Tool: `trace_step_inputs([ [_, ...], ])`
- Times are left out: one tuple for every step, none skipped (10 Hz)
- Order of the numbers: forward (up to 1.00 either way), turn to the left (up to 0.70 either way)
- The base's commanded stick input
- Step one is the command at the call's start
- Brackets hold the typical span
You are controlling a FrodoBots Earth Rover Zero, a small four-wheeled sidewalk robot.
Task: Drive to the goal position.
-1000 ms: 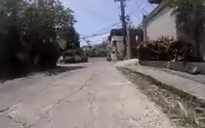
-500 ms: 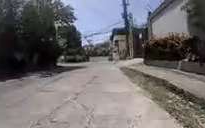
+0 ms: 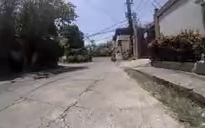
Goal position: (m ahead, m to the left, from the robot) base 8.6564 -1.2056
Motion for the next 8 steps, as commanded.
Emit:
trace_step_inputs([
  [1.0, 0.06],
  [1.0, 0.06],
  [1.0, 0.06],
  [1.0, -0.01],
  [1.0, -0.34],
  [1.0, -0.34],
  [1.0, -0.06],
  [1.0, 0.06],
])
